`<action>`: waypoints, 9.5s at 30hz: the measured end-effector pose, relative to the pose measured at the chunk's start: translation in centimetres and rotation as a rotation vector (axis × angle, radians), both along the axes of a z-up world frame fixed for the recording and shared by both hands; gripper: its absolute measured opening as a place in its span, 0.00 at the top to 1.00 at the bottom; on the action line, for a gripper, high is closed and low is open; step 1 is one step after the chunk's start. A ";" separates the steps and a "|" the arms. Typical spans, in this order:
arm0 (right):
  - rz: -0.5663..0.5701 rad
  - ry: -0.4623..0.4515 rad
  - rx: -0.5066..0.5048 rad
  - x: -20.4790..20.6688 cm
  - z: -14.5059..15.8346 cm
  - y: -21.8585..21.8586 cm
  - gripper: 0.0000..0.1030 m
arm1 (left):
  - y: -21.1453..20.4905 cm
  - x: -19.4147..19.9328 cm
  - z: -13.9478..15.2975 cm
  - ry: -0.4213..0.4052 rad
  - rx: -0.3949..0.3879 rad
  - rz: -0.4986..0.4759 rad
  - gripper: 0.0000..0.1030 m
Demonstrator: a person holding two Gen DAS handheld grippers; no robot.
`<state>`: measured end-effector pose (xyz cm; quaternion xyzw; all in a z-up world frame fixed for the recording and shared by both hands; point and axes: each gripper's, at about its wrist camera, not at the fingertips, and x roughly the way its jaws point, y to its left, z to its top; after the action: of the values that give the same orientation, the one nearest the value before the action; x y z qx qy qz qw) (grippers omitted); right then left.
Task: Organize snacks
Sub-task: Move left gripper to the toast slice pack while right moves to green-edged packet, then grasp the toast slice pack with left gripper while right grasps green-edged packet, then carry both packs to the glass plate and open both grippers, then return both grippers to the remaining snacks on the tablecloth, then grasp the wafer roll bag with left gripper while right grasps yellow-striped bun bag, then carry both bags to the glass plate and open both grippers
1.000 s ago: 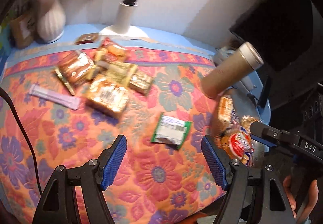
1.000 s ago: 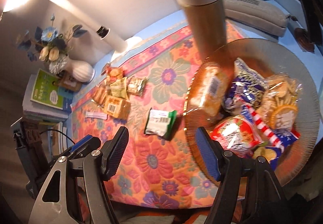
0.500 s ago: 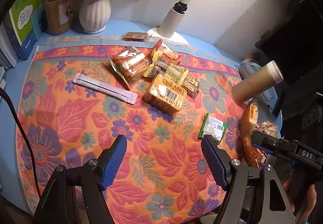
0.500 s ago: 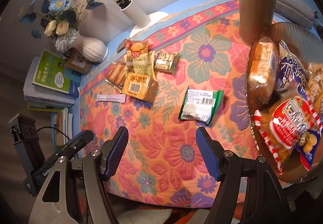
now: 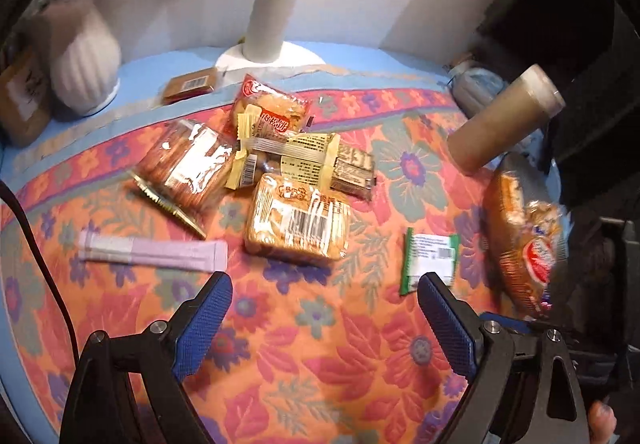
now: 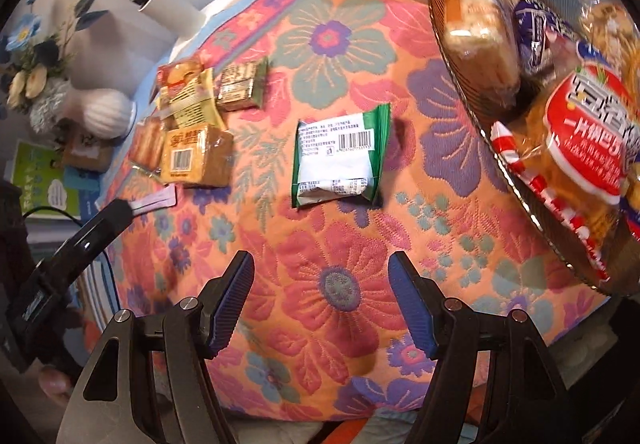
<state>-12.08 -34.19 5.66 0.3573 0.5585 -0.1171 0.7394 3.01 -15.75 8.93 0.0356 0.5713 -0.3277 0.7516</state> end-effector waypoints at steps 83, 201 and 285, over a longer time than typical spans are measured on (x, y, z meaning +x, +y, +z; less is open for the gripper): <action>-0.032 -0.203 -0.246 -7.6 10.4 -13.8 0.51 | -14.7 -10.4 7.8 -0.182 -0.035 -0.118 0.24; 0.727 -0.157 -0.276 19.9 1.1 6.3 0.40 | 2.4 11.9 -3.7 -0.124 0.183 -0.023 0.18; 0.342 -0.290 -0.388 -5.8 10.8 -7.4 0.58 | -13.8 -8.3 6.8 -0.259 -0.017 -0.265 0.28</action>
<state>-17.84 -41.54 16.49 0.1229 0.4665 -0.0430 0.8749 -5.31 -29.54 15.72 0.1460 0.4571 -0.4215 0.7695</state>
